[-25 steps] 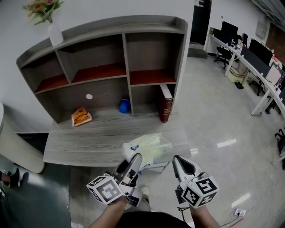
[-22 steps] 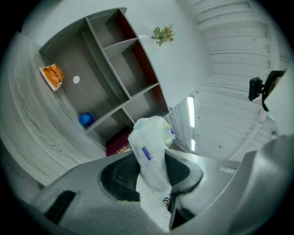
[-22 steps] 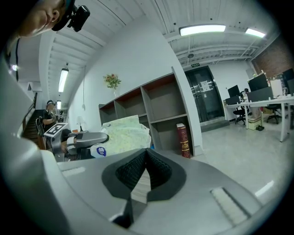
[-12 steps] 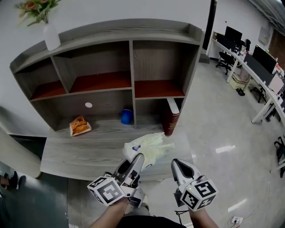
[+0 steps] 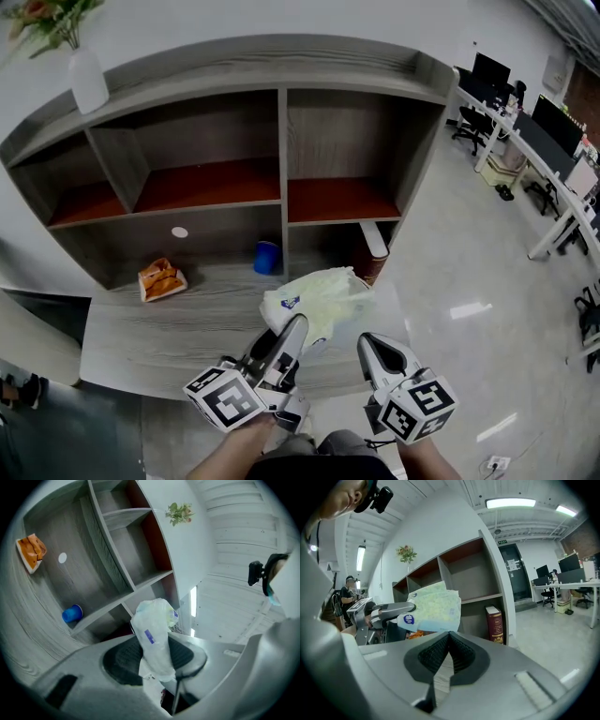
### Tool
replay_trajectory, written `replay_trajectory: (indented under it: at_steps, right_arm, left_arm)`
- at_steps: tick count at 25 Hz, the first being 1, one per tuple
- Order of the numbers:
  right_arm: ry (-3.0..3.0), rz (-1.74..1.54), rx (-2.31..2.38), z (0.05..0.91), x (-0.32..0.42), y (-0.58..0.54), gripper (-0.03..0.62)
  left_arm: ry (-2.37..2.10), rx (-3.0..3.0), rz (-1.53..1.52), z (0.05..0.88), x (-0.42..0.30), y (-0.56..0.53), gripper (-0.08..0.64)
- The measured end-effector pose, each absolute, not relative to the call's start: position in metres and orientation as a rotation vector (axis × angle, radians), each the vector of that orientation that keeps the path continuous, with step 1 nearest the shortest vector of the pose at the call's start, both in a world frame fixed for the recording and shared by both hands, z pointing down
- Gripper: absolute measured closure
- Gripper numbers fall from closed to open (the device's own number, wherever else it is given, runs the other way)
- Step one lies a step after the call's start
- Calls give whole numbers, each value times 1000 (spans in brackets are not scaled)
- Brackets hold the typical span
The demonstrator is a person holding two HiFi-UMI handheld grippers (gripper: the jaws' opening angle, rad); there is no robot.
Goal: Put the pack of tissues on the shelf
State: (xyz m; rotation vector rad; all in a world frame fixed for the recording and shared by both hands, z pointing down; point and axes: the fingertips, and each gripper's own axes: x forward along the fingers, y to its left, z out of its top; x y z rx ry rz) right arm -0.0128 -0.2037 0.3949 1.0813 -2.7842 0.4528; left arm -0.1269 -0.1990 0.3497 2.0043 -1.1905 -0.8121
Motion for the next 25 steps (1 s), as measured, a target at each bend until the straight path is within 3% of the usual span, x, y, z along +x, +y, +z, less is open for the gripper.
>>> replay_trajectory:
  at_steps: [25]
  right_arm:
    - [-2918,398,782,375,-5,-313,592]
  left_arm:
    - [-1408,1971,-1000,303,-113,-303,437]
